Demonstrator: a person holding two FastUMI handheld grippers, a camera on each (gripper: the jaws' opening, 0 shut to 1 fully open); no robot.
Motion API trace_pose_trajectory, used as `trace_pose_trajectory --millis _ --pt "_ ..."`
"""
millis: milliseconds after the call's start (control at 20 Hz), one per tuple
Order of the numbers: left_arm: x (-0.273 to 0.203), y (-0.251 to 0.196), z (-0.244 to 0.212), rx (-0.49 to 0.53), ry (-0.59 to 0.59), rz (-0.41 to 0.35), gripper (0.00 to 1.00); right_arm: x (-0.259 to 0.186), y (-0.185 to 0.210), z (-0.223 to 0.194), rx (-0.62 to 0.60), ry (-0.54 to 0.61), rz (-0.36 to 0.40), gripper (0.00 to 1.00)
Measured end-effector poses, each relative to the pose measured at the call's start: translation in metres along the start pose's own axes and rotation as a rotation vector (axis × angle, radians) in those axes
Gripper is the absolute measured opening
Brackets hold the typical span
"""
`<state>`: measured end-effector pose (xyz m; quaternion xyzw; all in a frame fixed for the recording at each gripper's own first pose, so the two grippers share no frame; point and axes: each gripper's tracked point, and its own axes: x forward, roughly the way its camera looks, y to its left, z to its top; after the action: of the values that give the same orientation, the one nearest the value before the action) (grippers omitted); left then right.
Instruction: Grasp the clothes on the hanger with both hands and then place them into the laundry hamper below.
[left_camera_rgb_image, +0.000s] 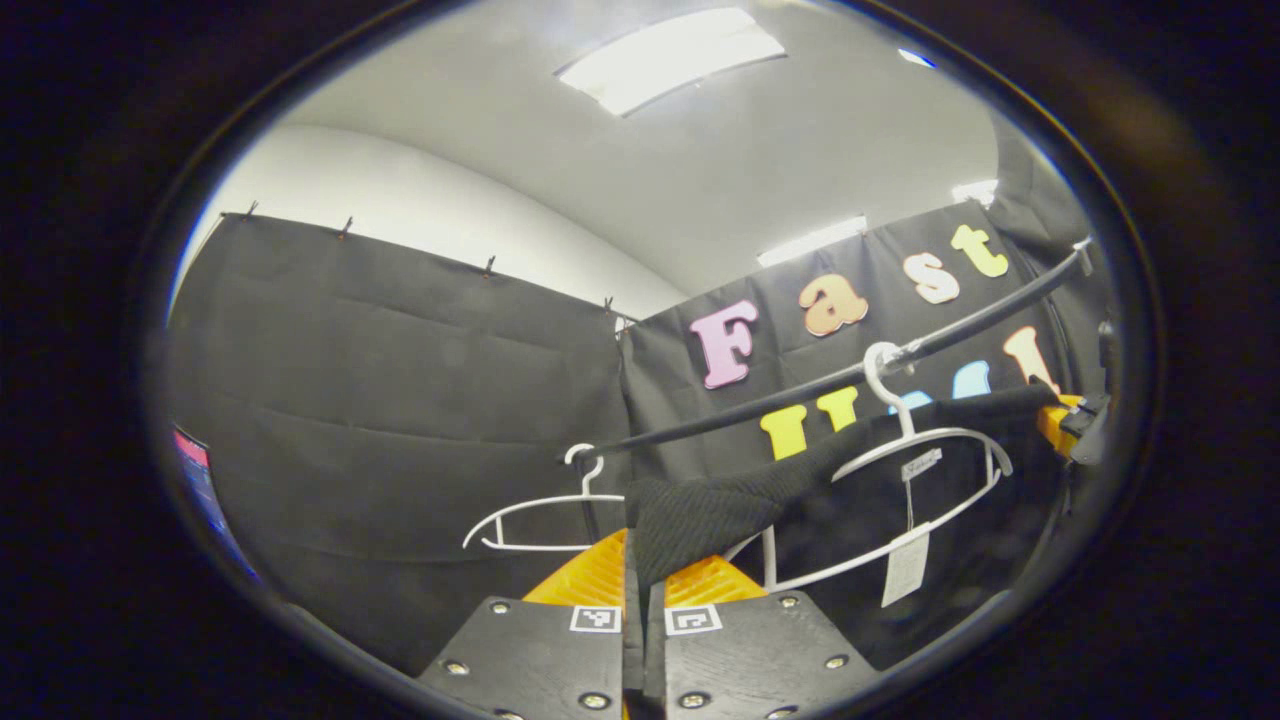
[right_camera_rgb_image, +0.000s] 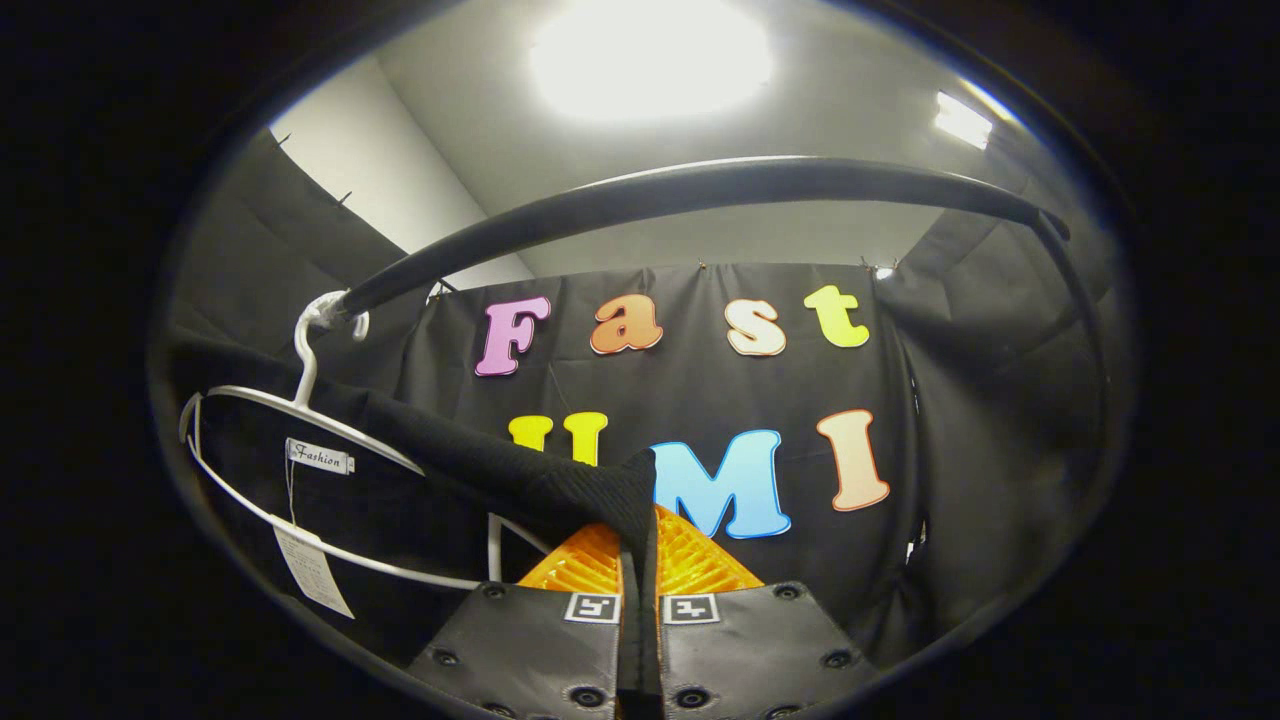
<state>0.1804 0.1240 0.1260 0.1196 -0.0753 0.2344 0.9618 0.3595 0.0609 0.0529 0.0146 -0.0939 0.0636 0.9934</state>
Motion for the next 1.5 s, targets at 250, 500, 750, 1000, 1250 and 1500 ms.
trace_pose_trajectory --millis 250,500,750,1000,1250,1500 --pt "0.025 0.008 0.011 -0.004 -0.023 -0.081 0.01 0.011 -0.004 0.002 -0.017 -0.010 0.004 0.01" --pt "0.058 0.009 -0.011 -0.011 0.020 -0.205 0.03 0.028 -0.009 -0.015 -0.022 0.027 0.003 0.02" --pt "0.085 -0.002 -0.031 -0.084 0.071 -0.307 0.03 0.047 -0.011 -0.040 0.034 0.104 0.022 0.02" --pt "0.093 -0.009 -0.074 -0.155 0.171 -0.378 0.03 0.051 -0.003 -0.077 0.087 0.207 0.071 0.02" --pt "0.094 -0.015 -0.121 -0.221 0.254 -0.402 0.01 0.049 -0.002 -0.123 0.162 0.346 0.103 0.02" --pt "0.061 -0.007 -0.153 -0.158 0.308 -0.395 0.03 0.021 0.001 -0.148 0.106 0.411 0.110 0.02"
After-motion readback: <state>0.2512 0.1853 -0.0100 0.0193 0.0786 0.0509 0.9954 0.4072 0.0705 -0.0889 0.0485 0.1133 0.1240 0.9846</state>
